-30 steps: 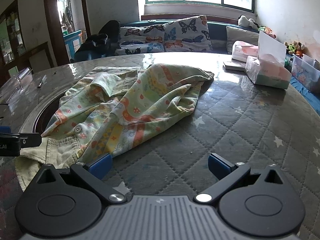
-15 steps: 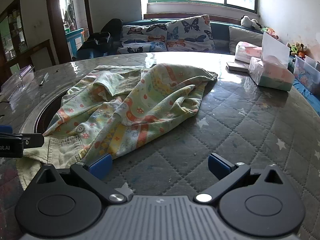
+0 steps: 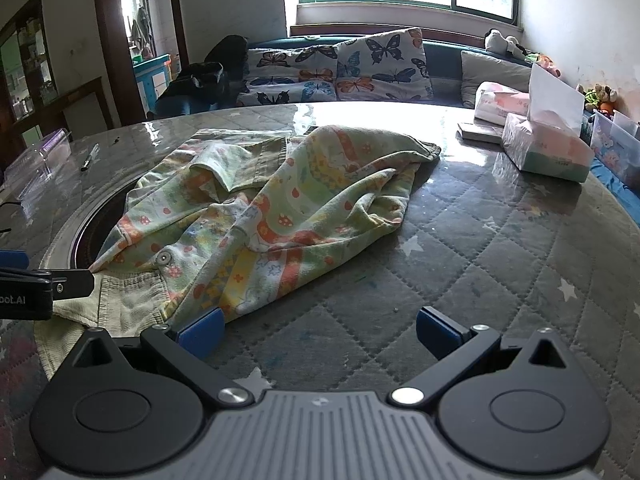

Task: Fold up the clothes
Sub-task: 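Move both grippers over the green patterned shirt toward its sleeves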

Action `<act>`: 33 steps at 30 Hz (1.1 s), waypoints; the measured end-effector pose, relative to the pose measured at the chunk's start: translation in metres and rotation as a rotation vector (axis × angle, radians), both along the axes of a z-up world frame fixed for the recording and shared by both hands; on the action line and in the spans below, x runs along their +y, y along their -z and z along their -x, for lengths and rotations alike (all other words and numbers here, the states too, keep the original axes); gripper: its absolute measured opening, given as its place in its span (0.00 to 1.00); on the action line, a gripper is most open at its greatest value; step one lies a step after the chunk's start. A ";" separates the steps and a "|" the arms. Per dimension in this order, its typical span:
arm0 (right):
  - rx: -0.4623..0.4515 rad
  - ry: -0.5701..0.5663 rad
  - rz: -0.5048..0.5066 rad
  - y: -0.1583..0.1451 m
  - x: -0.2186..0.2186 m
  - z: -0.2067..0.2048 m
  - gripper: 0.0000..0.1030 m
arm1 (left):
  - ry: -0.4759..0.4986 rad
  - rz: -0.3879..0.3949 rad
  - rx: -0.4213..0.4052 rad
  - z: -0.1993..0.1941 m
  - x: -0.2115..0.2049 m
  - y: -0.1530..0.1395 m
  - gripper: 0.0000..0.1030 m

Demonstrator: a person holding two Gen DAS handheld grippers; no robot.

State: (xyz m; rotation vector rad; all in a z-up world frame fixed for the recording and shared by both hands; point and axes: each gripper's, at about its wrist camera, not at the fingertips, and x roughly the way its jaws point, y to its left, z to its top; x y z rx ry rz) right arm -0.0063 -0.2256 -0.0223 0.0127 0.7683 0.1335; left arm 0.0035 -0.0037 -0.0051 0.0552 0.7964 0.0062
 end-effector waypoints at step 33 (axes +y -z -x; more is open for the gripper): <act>0.008 -0.001 -0.007 0.001 0.003 -0.001 1.00 | -0.002 -0.002 0.010 -0.004 -0.002 0.003 1.00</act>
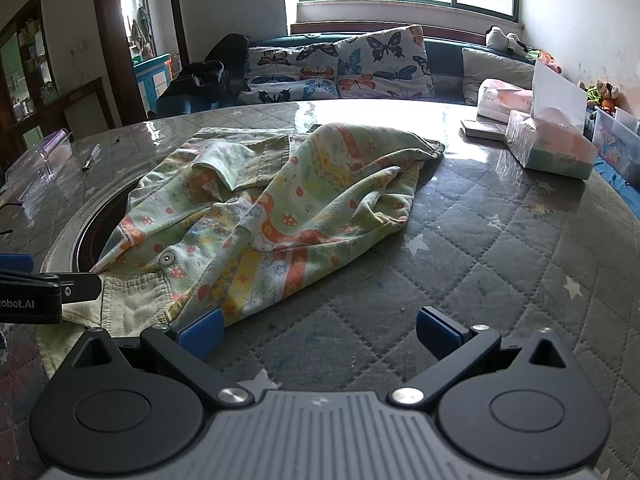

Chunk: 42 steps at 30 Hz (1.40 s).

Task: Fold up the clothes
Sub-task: 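Move both grippers over the green patterned shirt toward its sleeves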

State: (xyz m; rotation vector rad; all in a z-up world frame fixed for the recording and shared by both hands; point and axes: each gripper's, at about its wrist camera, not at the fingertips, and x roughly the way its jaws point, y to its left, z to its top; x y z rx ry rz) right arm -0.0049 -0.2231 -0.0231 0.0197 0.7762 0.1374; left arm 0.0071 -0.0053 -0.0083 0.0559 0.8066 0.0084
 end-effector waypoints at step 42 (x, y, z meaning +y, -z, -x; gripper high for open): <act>-0.017 -0.026 0.015 -0.006 0.004 -0.015 1.00 | 0.027 -0.029 -0.001 -0.014 -0.007 0.000 1.00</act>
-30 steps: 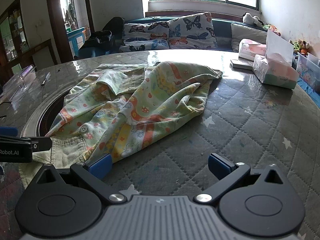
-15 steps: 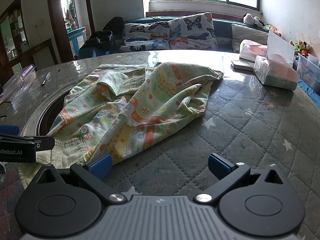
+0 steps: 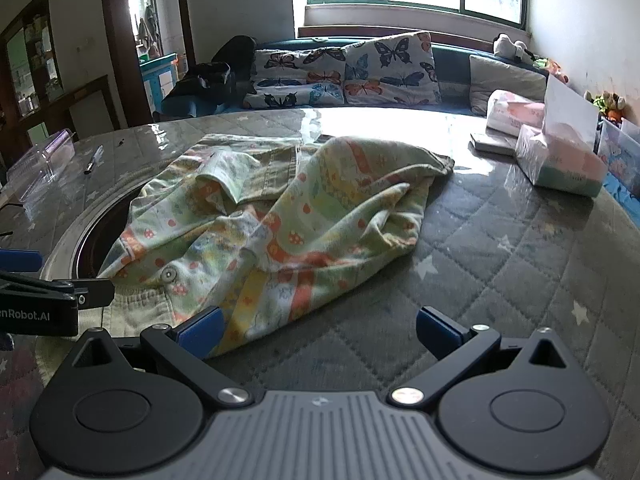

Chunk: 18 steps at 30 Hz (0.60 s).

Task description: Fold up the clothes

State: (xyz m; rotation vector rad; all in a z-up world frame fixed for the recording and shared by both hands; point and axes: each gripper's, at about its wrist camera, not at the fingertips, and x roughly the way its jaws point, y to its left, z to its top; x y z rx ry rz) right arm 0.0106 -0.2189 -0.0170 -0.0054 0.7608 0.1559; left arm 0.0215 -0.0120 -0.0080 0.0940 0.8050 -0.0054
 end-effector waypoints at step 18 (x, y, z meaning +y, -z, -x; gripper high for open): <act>-0.040 0.009 -0.011 -0.024 -0.018 -0.055 0.84 | 0.015 -0.032 -0.025 -0.025 -0.001 -0.005 1.00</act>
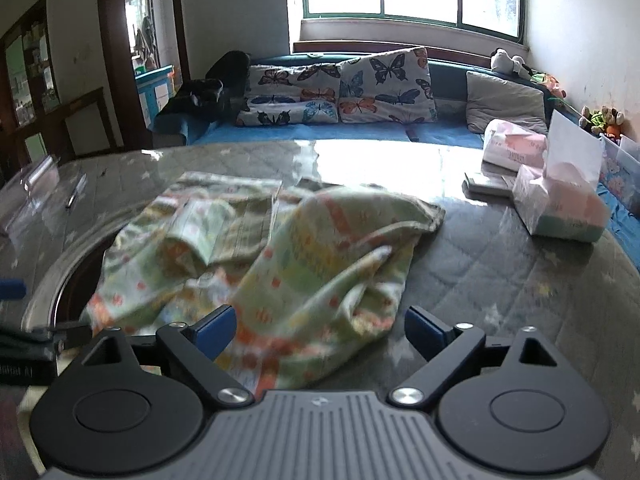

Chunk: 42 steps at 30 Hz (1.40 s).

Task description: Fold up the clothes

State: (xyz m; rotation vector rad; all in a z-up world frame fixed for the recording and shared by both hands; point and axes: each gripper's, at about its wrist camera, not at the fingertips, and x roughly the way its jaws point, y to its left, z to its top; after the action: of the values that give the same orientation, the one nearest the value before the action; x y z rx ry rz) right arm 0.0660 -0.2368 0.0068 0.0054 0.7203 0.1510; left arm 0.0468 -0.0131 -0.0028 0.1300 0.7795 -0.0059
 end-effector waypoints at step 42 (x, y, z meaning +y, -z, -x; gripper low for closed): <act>0.005 0.124 -0.091 0.005 -0.060 -0.048 0.02 | 0.113 0.162 -0.024 -0.109 -0.018 0.006 0.04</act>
State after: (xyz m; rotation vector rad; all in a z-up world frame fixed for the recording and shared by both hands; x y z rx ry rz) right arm 0.1142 -0.2971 0.0017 0.1375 0.7160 0.0652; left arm 0.1554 -0.0309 -0.0090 0.0204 0.7438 -0.1734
